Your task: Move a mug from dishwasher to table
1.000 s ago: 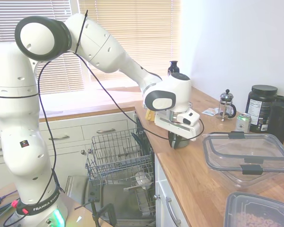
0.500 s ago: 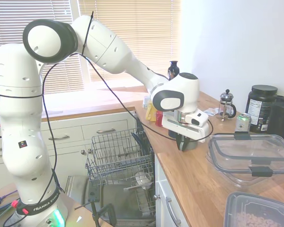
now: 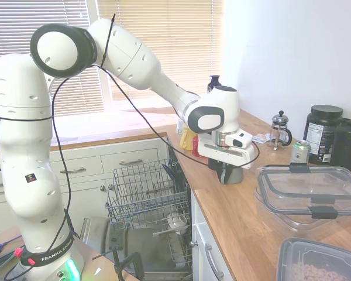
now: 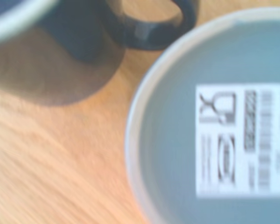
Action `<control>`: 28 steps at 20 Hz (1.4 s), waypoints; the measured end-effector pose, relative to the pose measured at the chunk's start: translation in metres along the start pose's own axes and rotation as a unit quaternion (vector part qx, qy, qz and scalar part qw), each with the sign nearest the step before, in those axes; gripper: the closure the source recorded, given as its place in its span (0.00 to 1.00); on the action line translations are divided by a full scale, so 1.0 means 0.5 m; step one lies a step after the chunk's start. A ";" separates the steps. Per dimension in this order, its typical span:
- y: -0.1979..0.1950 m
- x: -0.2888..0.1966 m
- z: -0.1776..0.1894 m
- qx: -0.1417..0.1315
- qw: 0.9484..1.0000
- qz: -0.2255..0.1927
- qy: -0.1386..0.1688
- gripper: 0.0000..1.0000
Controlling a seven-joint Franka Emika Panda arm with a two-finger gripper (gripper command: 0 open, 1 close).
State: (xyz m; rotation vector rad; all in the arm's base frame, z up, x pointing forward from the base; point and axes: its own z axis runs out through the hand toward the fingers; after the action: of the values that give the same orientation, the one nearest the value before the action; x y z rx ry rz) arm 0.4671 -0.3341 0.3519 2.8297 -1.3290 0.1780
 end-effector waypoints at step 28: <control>0.005 -0.027 -0.154 0.006 0.999 0.033 0.018 0.00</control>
State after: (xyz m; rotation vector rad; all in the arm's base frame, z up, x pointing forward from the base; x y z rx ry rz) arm 0.4491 -0.3212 0.4269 2.7816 -1.4190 0.2371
